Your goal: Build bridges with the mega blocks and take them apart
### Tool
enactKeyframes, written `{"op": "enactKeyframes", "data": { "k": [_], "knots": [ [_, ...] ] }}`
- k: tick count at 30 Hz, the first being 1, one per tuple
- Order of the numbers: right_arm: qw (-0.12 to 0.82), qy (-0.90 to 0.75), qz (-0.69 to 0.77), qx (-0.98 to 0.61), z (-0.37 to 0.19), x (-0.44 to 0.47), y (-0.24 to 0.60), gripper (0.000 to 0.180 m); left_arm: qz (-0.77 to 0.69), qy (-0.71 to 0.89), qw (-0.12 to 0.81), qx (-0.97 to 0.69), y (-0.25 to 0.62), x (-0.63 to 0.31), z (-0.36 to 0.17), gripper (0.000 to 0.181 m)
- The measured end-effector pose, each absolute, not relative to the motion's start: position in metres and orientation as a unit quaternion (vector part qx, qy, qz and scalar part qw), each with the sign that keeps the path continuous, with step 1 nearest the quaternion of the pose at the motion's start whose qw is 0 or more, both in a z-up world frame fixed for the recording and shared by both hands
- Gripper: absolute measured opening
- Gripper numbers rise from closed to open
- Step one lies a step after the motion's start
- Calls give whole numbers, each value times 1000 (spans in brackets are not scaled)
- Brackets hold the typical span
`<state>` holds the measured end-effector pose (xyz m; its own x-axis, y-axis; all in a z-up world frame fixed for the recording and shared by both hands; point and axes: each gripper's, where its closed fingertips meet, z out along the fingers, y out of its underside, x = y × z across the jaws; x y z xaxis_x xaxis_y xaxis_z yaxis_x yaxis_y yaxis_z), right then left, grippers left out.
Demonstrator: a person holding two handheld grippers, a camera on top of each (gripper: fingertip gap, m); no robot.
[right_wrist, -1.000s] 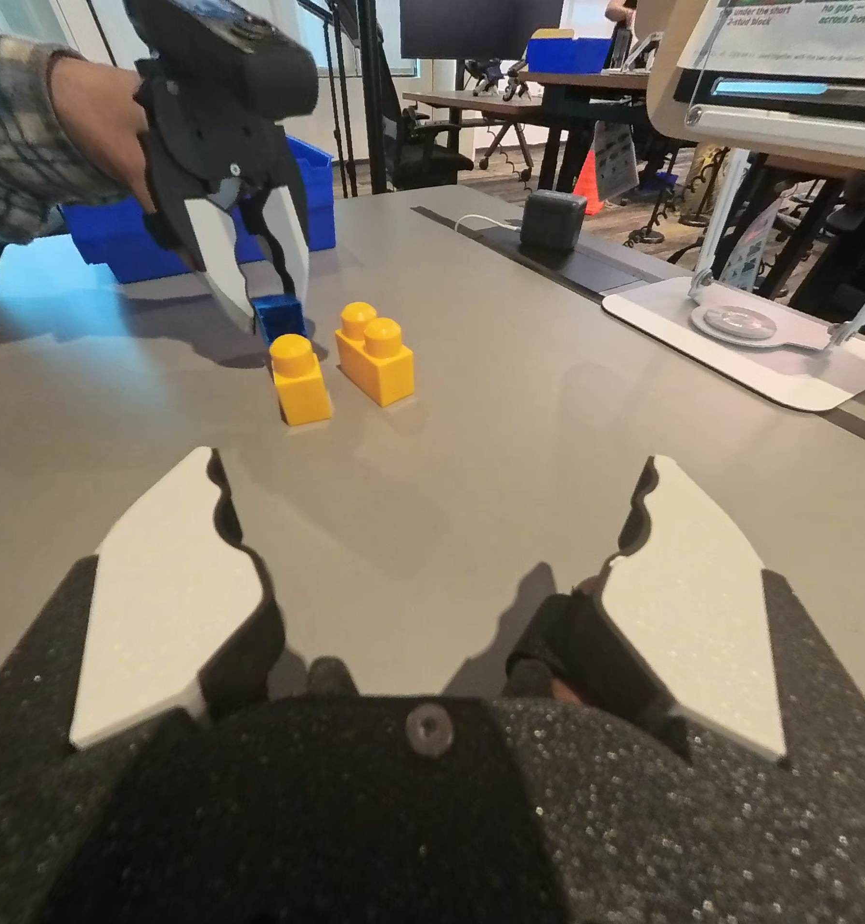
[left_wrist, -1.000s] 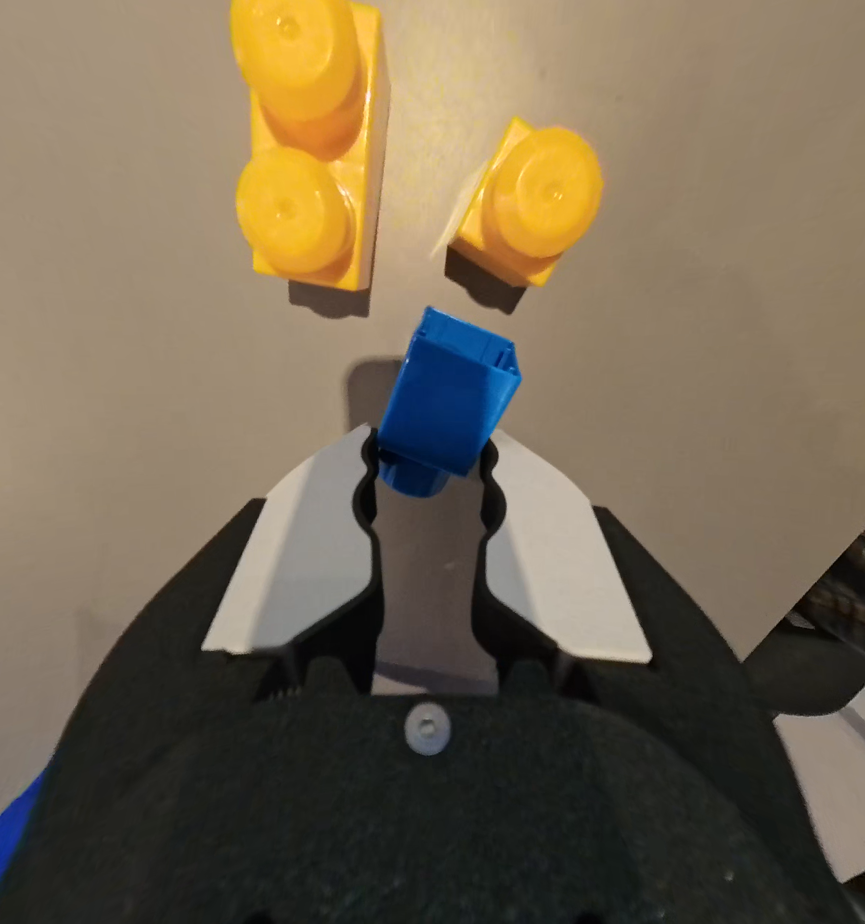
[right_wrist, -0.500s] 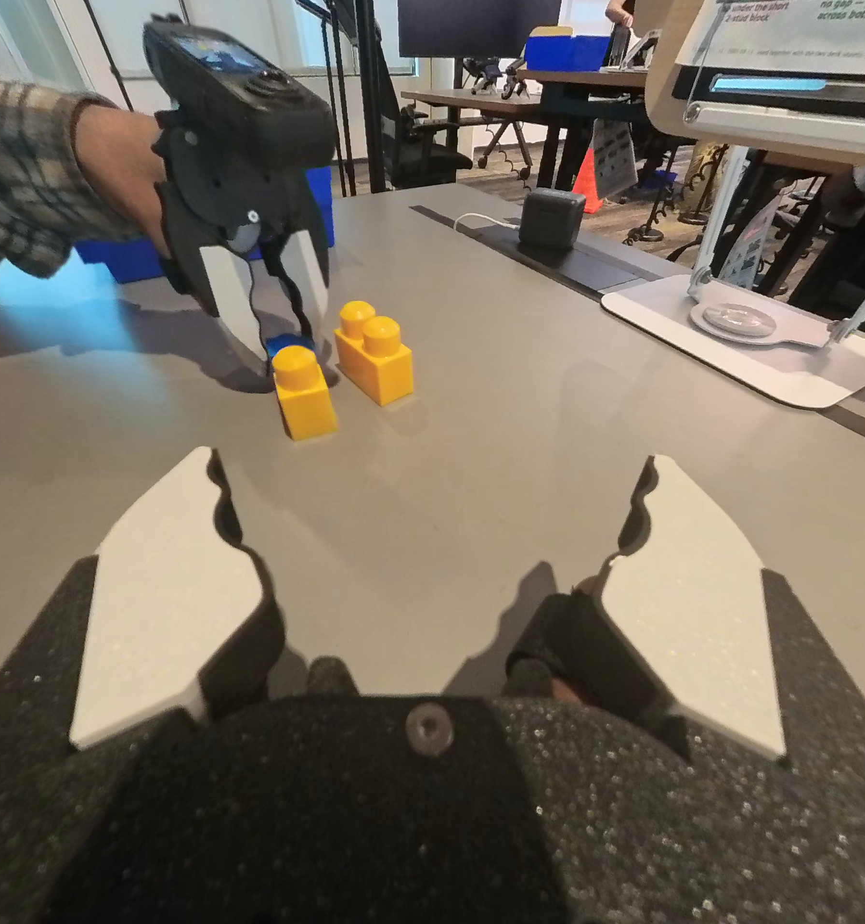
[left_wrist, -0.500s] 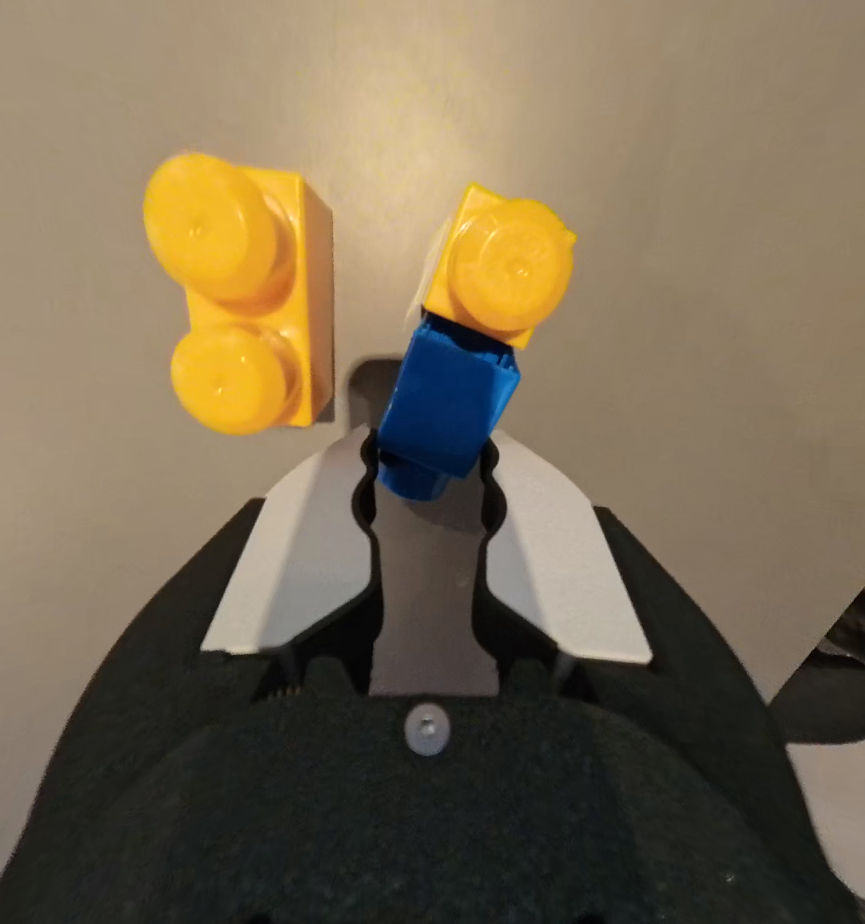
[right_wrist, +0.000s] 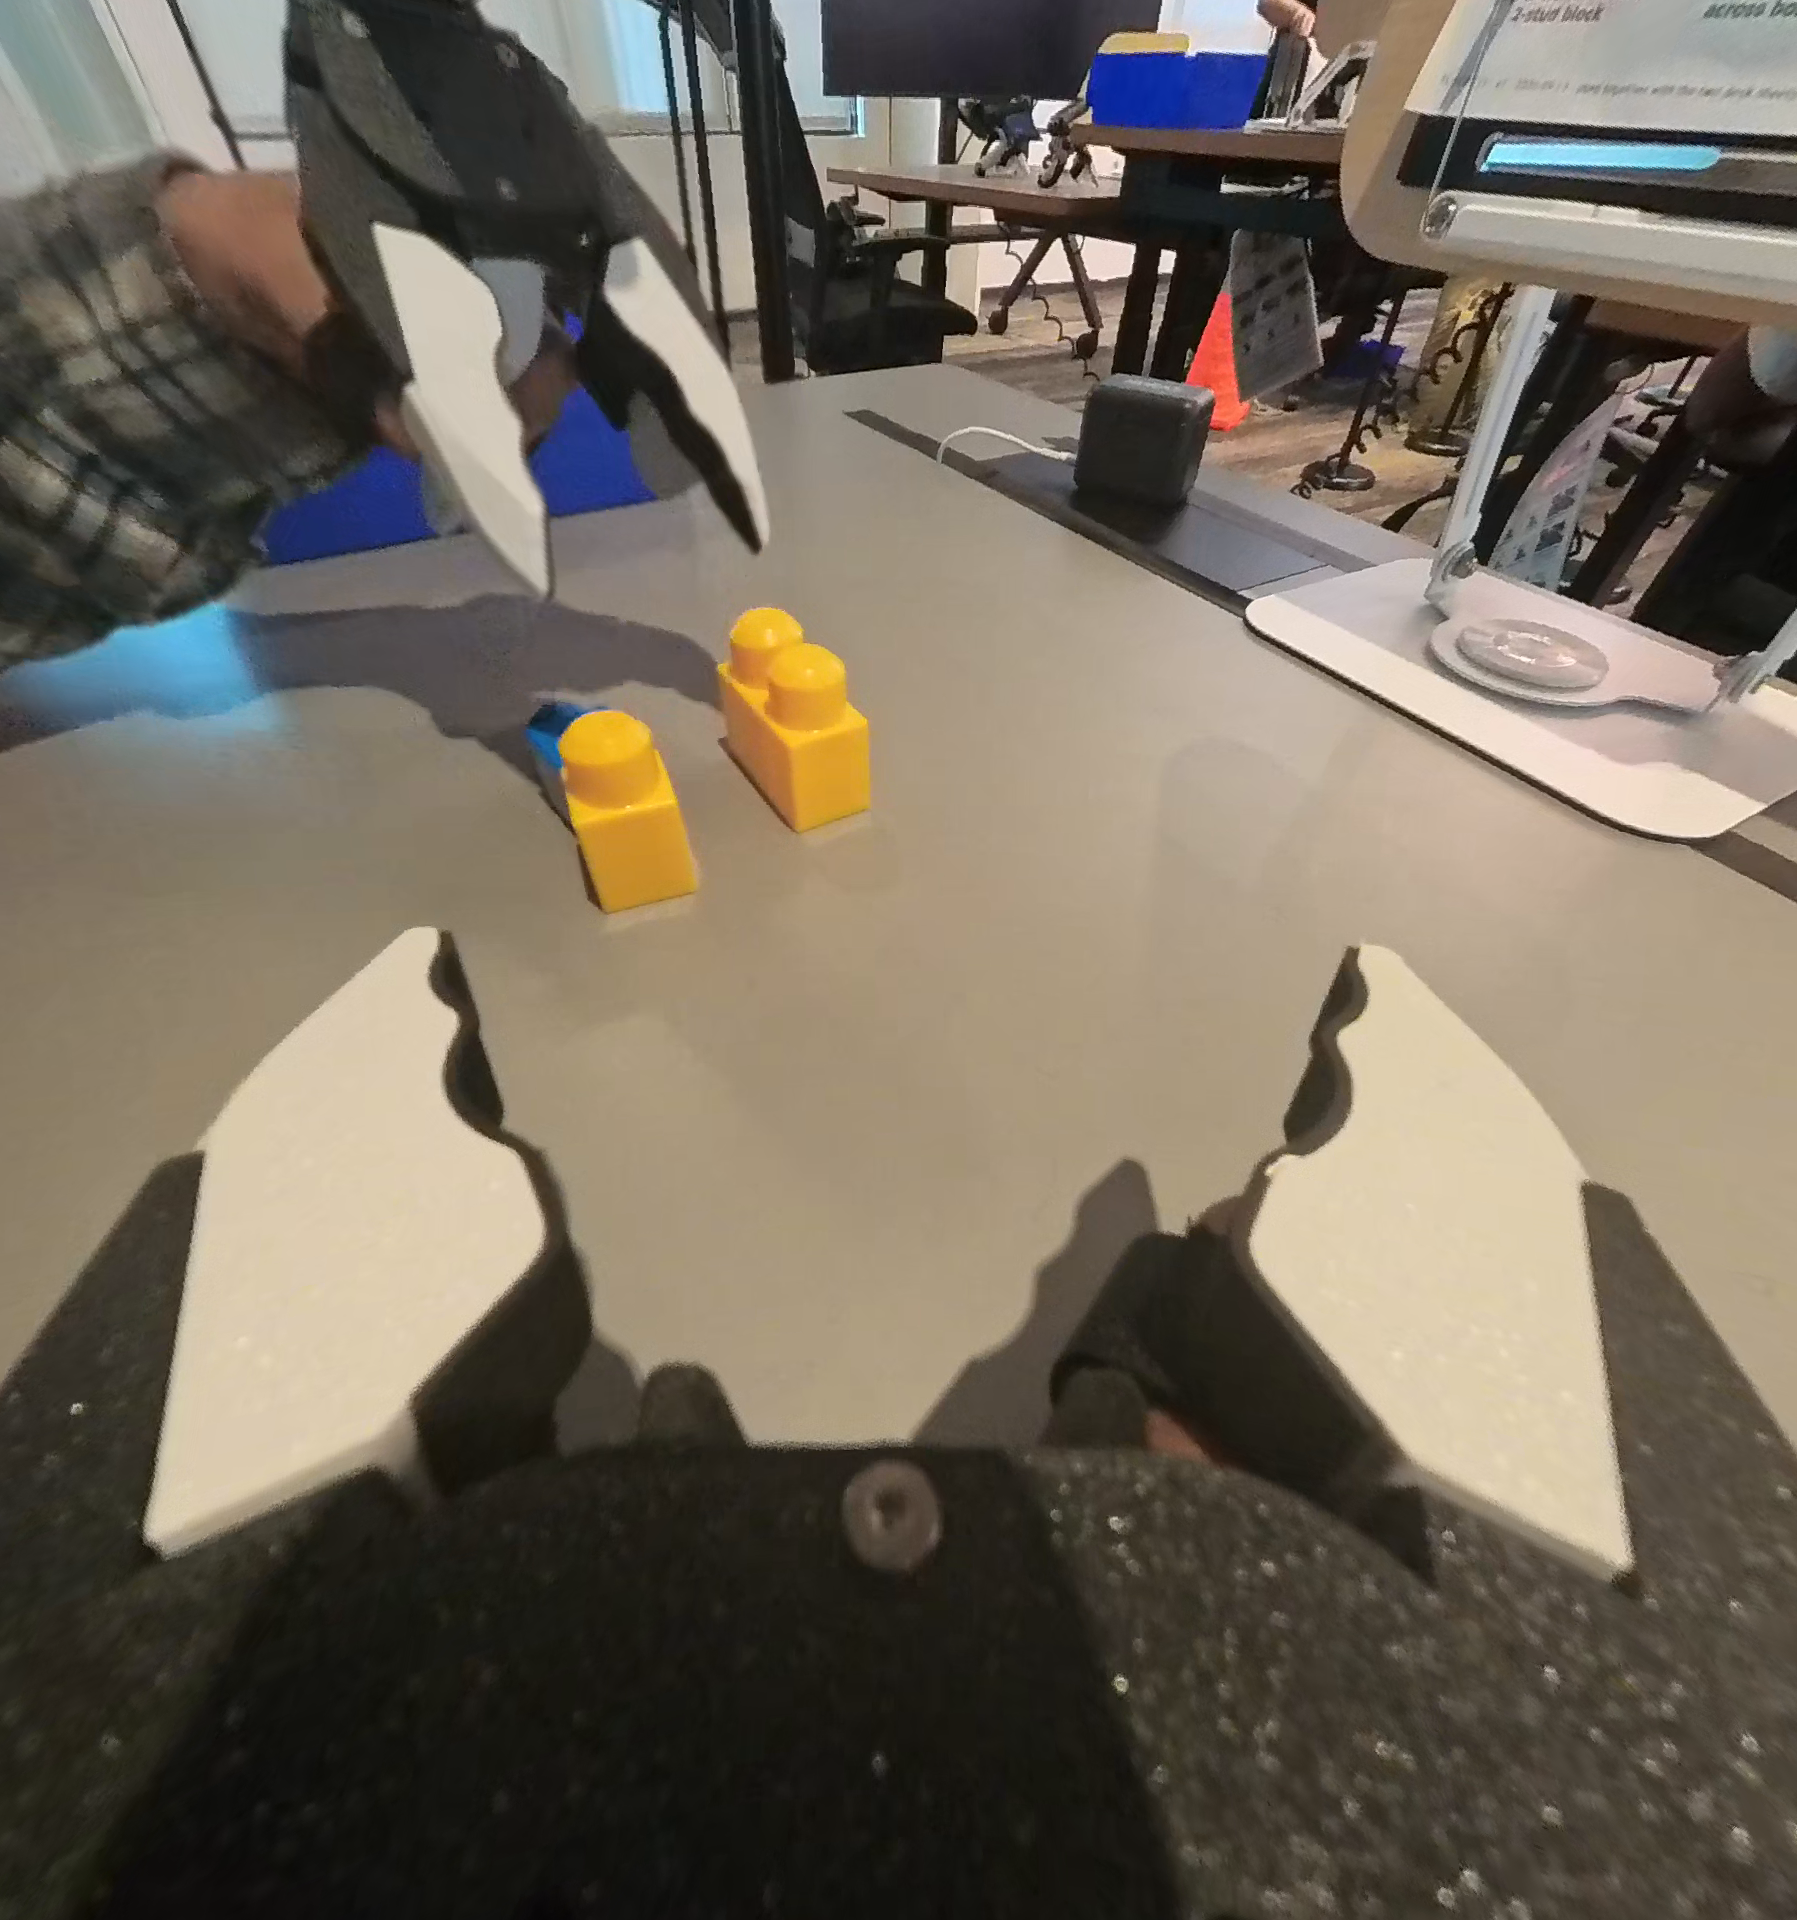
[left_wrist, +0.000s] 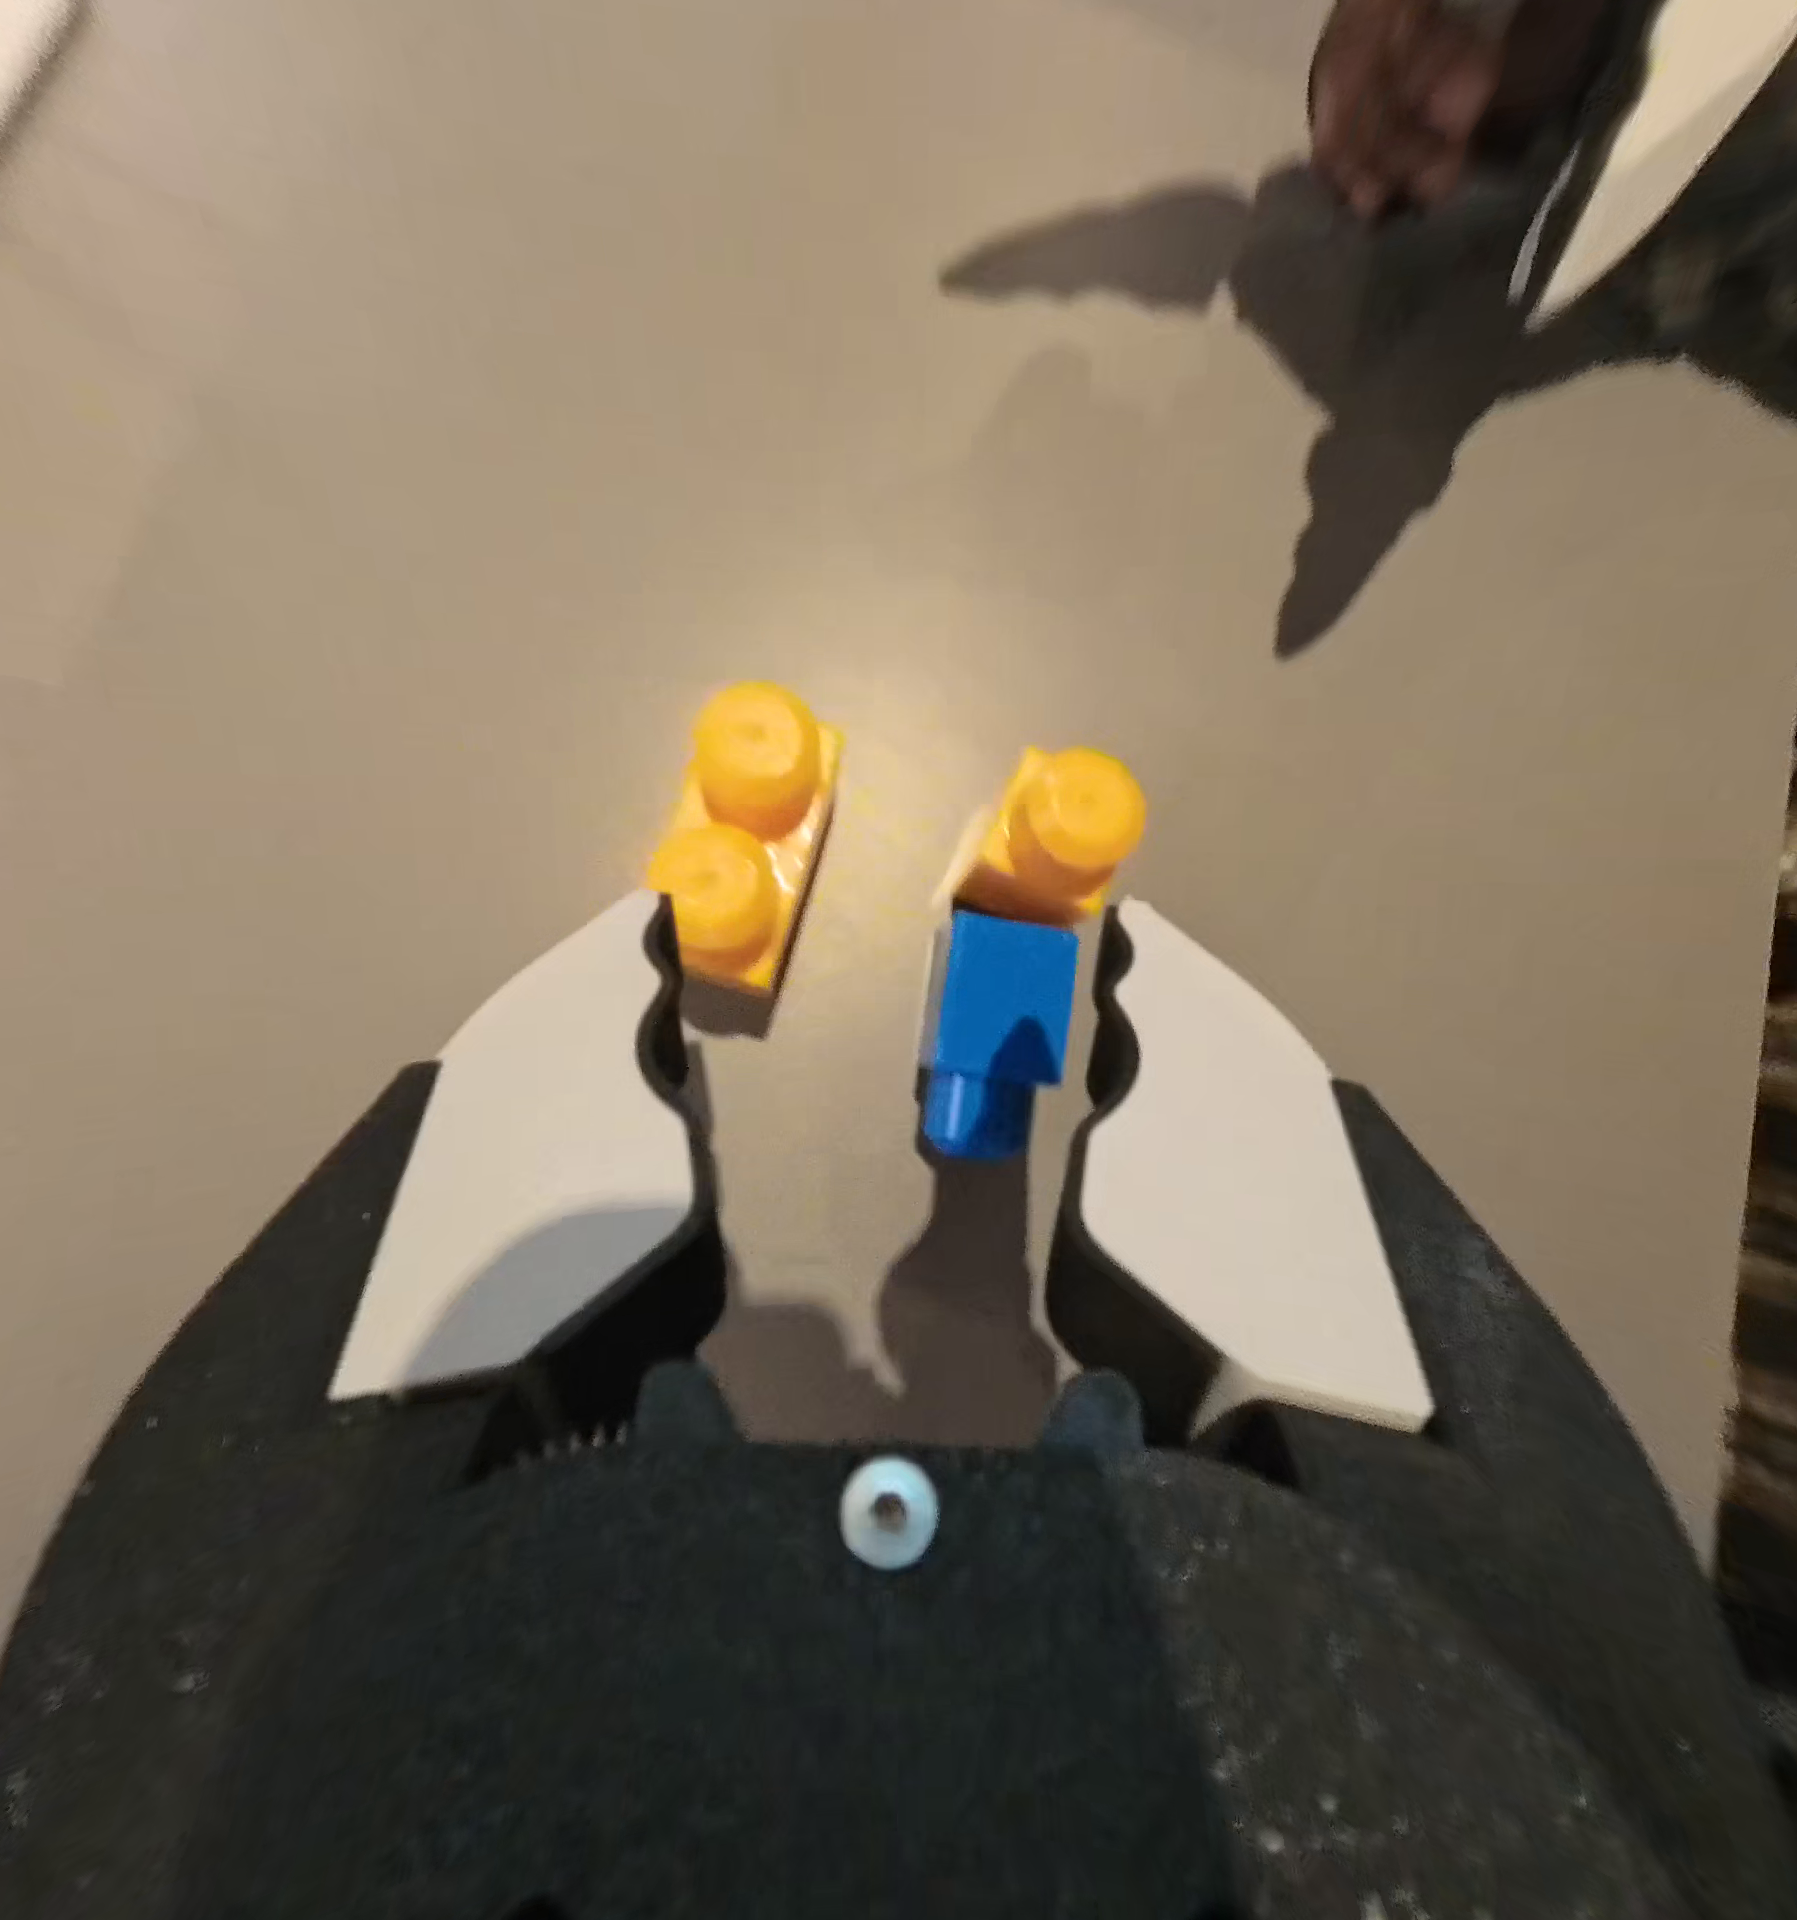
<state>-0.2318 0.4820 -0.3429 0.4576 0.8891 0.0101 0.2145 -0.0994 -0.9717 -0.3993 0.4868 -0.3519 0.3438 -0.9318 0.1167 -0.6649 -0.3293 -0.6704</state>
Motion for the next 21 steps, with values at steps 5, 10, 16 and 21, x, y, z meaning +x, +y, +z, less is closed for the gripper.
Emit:
{"op": "enactKeyframes", "data": {
  "k": [5,10,16,21],
  "knots": [
    [529,-411,317,-671,-344,-232,482,146,-307,474,362,-742,513,-401,-347,69],
    [526,-414,314,-673,-346,-233,483,146,-336,467,410,-707,519,-410,-352,63],
    [518,-428,310,-672,-350,-239,479,146,-339,465,441,-689,520,-418,-351,58],
    [517,-431,313,-670,-349,-243,476,146,-325,465,442,-695,523,-416,-358,58]
  ]
}}
